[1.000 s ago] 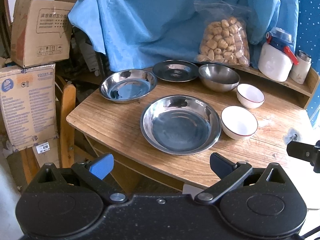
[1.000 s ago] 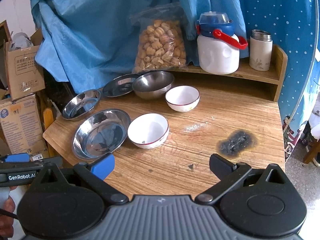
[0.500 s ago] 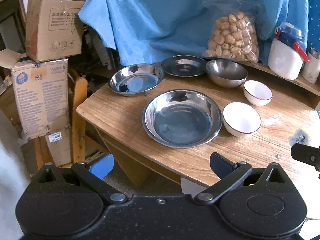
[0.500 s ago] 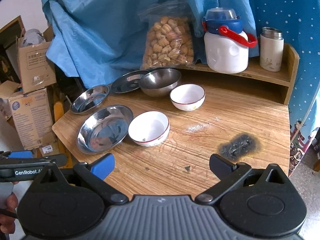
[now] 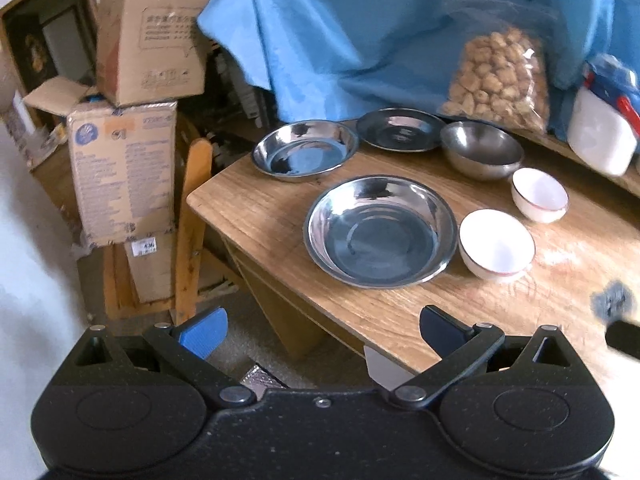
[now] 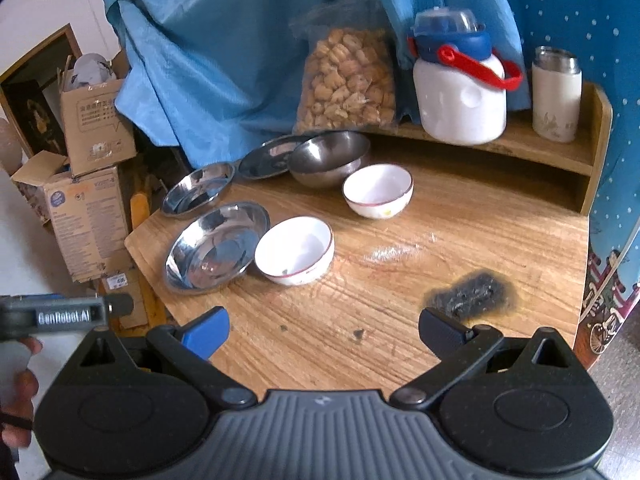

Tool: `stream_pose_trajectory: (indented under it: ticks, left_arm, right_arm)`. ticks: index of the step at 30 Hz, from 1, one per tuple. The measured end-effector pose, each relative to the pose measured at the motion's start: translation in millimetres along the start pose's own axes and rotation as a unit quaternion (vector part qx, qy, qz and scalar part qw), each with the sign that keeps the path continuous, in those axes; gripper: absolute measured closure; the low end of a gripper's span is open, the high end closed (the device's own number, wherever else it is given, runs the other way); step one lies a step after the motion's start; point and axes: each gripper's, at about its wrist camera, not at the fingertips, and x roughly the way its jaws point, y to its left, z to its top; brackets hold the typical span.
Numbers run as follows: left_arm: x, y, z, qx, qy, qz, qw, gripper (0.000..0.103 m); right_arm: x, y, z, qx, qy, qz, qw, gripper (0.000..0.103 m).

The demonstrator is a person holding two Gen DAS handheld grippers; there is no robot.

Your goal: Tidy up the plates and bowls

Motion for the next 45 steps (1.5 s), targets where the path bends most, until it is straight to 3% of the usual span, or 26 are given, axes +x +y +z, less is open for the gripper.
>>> stream_pose_trajectory:
  ticks: [5, 12, 19, 27, 33, 39, 45]
  left_arm:
    - [10, 14, 21, -0.039, -0.013, -0.009, 0.9991, 0.001]
    - [62, 30, 58, -0.019, 0.005, -0.029, 0.9994, 0.001]
    - [123, 74, 109, 0.007, -0.015, -0.069, 0.9975, 0.001]
    - [180, 126, 165, 0.019, -0.010, -0.075, 0.9970, 0.001]
    - [228, 152, 178, 0.021, 0.009, -0.086, 0.9961, 0.001]
    - [262, 165, 189, 0.015, 0.017, -0.102, 0.9945, 0.001]
    - [289, 161, 195, 0.039, 0.018, -0.118, 0.9921, 0.001]
  right_arm:
    - [-3, -1, 6, -0.014, -0.002, 0.002, 1.000, 0.000]
    - [12, 9, 19, 0.019, -0.019, -0.027, 0.999, 0.000]
    - [61, 49, 39, 0.059, -0.036, -0.065, 0.995, 0.000]
    - [106, 97, 88, 0.054, -0.032, -0.079, 0.995, 0.000]
    - [145, 126, 109, 0.030, -0.001, -0.088, 0.996, 0.000]
    - [181, 148, 126, 0.008, 0.027, -0.069, 0.997, 0.000]
    - [224, 163, 142, -0.002, 0.027, -0.053, 0.998, 0.000]
